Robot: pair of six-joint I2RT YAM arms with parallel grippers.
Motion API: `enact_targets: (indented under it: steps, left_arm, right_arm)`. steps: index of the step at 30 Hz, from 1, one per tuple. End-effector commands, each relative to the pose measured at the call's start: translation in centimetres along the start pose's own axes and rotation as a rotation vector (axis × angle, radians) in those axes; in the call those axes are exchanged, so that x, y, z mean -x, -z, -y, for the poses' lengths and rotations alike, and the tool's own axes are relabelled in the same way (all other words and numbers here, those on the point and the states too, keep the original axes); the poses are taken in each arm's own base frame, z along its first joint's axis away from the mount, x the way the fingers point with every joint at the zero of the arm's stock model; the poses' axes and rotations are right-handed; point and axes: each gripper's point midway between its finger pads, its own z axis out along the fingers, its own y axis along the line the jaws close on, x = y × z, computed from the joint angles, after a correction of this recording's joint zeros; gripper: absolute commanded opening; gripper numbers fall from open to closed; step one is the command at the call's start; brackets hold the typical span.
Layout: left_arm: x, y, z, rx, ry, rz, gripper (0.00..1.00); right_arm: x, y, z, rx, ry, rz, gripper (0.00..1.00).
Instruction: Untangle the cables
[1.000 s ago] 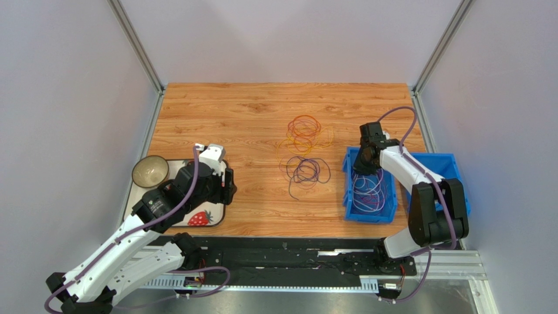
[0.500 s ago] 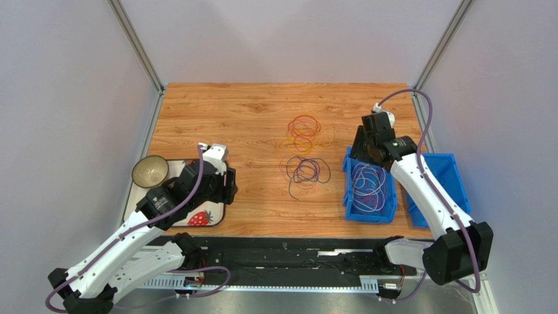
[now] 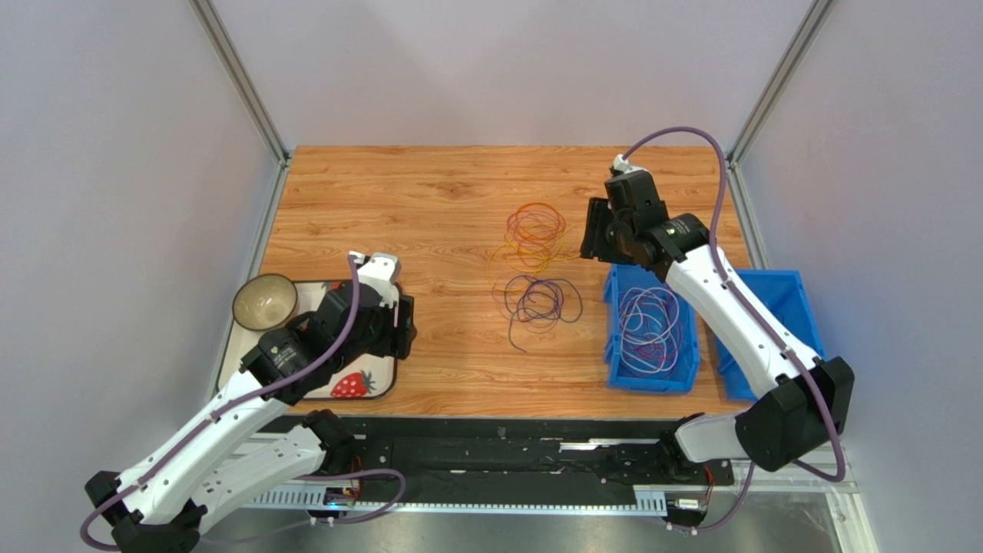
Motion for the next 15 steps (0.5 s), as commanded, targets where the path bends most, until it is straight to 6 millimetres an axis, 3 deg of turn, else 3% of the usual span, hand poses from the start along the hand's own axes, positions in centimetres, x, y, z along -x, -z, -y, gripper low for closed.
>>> enact_targets:
  steps: [1,4,6,7,9,10,12,13,14,15]
  left_arm:
    - [1.2,-0.4,-0.3,0.04,0.033,0.033,0.71]
    - [2.1,-2.4,1.3,0.015,0.061,0.021,0.73]
    - [3.6,-3.7,3.6,-0.069,0.077,0.039,0.73]
    - [3.3,-5.5,4.4,-0.075,0.069,-0.003,0.73]
    - [5.2,-7.2,6.4,-0.119,0.079,0.007,0.72]
    - [4.5,-9.3,6.9,-0.107,0.071,-0.049,0.71]
    - [6.2,-10.7,9.1,-0.143,0.07,-0.029,0.7]
    - [5.5,-12.5,9.7,-0.134,0.055,-0.064,0.69]
    - [6.9,-13.2,10.8,-0.153,0.049,-0.03,0.68]
    - [6.9,-13.8,11.8,-0.167,0.032,-0.034,0.68]
  right_arm:
    - [2.7,0.0,-2.4,0.09,0.015,0.045,0.52]
    - [2.2,-1.0,-3.0,0.099,0.01,0.001,0.51]
    - [2.0,-1.1,-3.1,0.107,0.001,0.01,0.51]
    - [1.1,-1.5,-2.7,0.099,-0.001,-0.006,0.51]
    - [0.4,-1.1,-2.1,0.088,-0.021,-0.008,0.51]
    - [0.0,-1.0,-1.8,0.081,-0.023,-0.012,0.51]
    - [-1.5,-0.5,-1.1,0.074,-0.037,-0.033,0.51]
    - [-1.9,-0.3,-1.0,0.079,-0.042,-0.038,0.51]
    - [-3.2,-0.4,-0.6,0.076,-0.045,-0.064,0.51]
    - [-3.7,-0.2,-0.6,0.085,-0.047,-0.068,0.51]
